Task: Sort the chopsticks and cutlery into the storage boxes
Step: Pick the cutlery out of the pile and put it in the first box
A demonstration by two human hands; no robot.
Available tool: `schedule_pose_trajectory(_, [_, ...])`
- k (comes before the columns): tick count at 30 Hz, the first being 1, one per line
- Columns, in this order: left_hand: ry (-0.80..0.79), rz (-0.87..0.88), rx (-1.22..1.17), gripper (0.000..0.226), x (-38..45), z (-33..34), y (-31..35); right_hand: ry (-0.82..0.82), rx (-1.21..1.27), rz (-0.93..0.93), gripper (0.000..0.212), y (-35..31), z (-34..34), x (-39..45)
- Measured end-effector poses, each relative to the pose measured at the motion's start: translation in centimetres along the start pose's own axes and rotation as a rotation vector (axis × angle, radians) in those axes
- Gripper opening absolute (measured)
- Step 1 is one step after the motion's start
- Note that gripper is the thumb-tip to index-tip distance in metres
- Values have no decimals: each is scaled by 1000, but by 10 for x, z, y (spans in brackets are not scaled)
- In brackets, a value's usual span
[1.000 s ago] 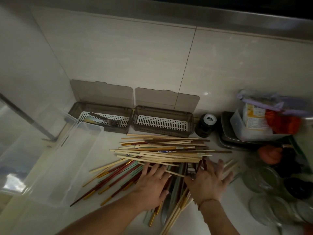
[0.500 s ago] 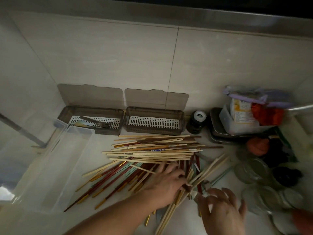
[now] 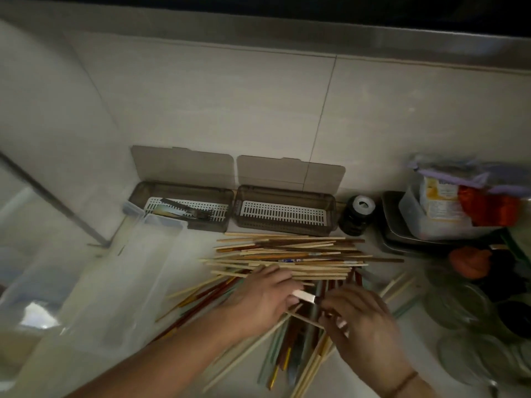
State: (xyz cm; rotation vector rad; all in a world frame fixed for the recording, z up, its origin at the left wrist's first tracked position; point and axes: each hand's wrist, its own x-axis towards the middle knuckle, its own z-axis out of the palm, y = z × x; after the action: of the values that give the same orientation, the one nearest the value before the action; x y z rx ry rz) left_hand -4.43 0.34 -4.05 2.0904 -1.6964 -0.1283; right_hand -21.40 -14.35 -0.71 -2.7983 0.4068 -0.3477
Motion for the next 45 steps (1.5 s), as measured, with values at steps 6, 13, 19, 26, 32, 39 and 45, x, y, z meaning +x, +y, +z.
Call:
schedule_pose_trajectory(6, [120, -77, 44, 21, -28, -42, -43, -143, -38, -166, 20, -53, 18, 78])
schedule_pose_trajectory(13, [278, -279, 90, 26, -40, -90, -114, -377, 243, -135, 10, -104, 39, 181])
schedule_pose_trajectory(19, [355, -702, 37, 46, -51, -122, -177, -475, 286, -49, 16, -132, 78, 270])
schedule_pose_trajectory(26, [98, -820, 139, 60, -68, -98, -195, -442, 280, 162, 31, -152, 153, 319])
schedule_pose_trajectory(32, [81, -760, 268, 53, -76, -83, -203, -491, 231, 192, 28, -167, 188, 326])
schedule_pose_trajectory(39, [54, -796, 271, 52, -72, -86, -198, -532, 247, 201, 39, -168, 187, 321])
schedule_pose_trajectory(45, [34, -792, 248, 53, -61, -89, -184, -404, 461, 190, 54, -141, 148, 303])
